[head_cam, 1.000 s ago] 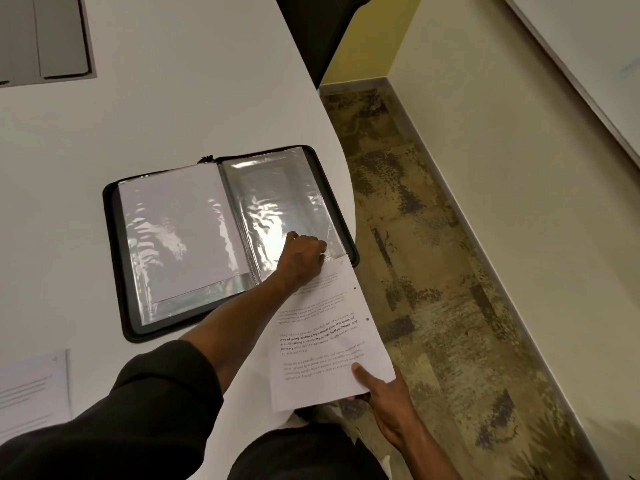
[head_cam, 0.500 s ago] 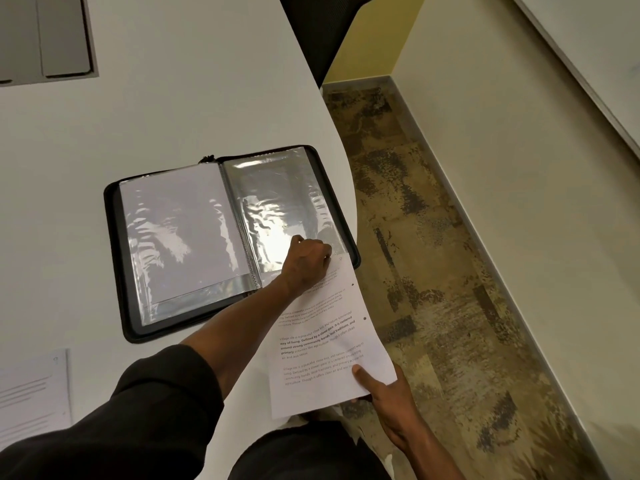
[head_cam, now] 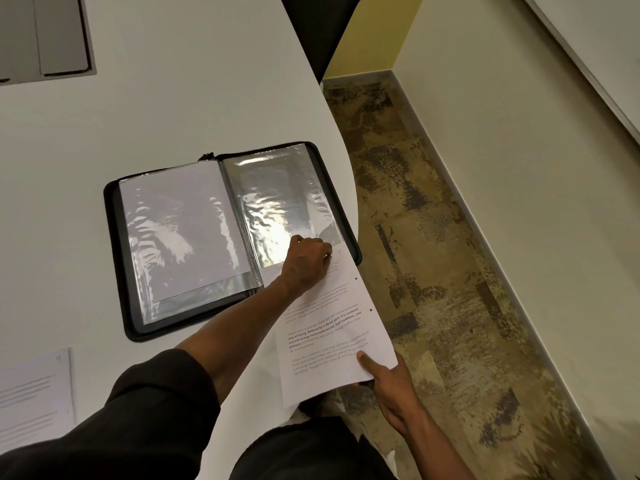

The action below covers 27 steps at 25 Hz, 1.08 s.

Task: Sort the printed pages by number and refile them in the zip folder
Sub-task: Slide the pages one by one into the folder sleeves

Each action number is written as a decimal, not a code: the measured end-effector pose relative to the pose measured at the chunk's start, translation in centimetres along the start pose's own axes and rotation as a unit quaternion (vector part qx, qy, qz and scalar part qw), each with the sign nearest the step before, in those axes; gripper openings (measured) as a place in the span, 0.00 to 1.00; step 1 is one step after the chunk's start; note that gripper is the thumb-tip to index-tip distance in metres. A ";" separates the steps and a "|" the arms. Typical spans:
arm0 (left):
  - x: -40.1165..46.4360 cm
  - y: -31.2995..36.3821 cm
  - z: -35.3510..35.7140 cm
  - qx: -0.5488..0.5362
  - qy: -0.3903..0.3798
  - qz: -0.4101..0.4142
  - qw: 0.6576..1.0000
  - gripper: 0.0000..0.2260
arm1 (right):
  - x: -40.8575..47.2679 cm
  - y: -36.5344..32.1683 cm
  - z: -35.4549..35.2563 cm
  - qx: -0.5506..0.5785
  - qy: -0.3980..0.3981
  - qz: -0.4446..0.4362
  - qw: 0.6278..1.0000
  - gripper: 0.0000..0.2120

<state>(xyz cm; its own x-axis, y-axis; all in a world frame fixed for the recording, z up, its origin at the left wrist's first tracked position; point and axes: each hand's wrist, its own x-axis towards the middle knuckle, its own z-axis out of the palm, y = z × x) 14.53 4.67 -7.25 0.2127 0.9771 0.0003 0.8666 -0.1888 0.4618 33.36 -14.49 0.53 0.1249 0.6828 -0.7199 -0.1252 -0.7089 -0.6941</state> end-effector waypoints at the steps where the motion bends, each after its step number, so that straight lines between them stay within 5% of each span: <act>1: -0.1 -0.1 0.1 0.002 0.000 0.002 1.000 0.08 | 0.3 -0.2 0.1 0.008 0.003 0.004 1.000 0.13; 6: -1.2 -0.8 0.3 -0.053 0.005 0.004 0.999 0.09 | 2.3 -0.8 1.3 0.038 0.015 0.036 0.999 0.14; 10: -5.9 -0.5 -0.6 -0.132 0.061 -0.081 0.986 0.11 | 3.4 -0.6 1.9 0.066 0.019 0.066 0.995 0.14; 13: -12.3 -1.5 -0.2 -0.091 0.083 -0.107 0.987 0.15 | 3.4 -0.6 2.3 0.048 0.029 0.075 0.996 0.11; 19: -23.0 -1.4 0.8 -0.057 -0.038 0.065 0.996 0.33 | 3.6 -0.8 3.6 0.030 0.037 0.098 0.994 0.07; 21: -23.5 -0.2 0.8 -0.019 -0.050 0.099 0.994 0.28 | 3.8 -1.0 3.8 0.063 0.019 0.109 0.992 0.09; 24: -22.1 0.8 0.2 -0.014 0.035 0.088 0.995 0.17 | 4.1 -1.8 3.8 0.105 -0.016 0.108 0.988 0.08; 27: -20.1 0.4 -0.7 0.001 0.074 0.057 0.996 0.18 | 4.9 -2.8 3.2 0.120 -0.041 0.096 0.987 0.12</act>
<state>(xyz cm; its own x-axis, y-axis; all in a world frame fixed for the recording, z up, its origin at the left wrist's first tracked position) 10.26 -14.96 -6.49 0.2410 0.9530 0.1836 0.8412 -0.2995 0.4502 31.15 -8.59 -1.11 -0.0017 0.5592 -0.8290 -0.3689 -0.7709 -0.5192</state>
